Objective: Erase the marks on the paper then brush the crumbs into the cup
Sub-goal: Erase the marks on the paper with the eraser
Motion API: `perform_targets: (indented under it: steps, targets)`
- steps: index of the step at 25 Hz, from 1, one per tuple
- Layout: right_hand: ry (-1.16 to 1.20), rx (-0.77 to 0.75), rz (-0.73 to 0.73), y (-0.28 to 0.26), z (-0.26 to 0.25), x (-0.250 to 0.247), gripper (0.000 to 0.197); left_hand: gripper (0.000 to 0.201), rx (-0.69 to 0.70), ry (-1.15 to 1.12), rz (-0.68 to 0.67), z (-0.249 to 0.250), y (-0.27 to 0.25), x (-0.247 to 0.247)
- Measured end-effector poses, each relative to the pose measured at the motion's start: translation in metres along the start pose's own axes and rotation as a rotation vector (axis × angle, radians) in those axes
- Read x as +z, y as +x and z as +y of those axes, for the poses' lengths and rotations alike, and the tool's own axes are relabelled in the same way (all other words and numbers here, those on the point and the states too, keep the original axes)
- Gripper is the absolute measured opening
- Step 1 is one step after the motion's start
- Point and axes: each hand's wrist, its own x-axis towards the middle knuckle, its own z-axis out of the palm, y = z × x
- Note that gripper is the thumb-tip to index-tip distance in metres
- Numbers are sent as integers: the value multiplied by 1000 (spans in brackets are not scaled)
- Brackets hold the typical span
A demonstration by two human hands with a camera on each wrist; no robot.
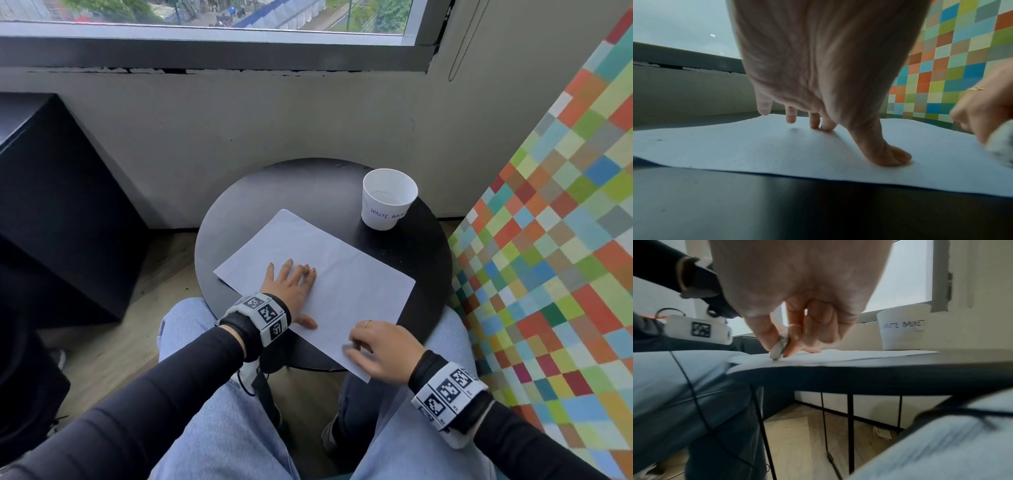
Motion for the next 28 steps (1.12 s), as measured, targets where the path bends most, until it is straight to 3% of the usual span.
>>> perform_targets:
  steps: [4, 8, 12, 15, 22, 28]
  targets:
    - [-14, 205, 157, 5, 8, -5, 29, 112, -1, -17, -2, 1, 0, 0]
    - [29, -48, -7, 1, 0, 4, 29, 112, -5, -9, 9, 1, 0, 2]
    - [-16, 130, 144, 2, 9, -4, 28, 112, -18, -44, 29, 3, -1, 5]
    - [-20, 95, 39, -3, 4, -3, 29, 109, -29, -38, 31, 5, -3, 5]
    - [-2, 461, 180, -4, 21, -11, 28, 91, -43, 15, 36, 1, -17, 8]
    - [-32, 583, 269, -3, 30, -11, 28, 91, -44, 38, 31, 6, -39, 21]
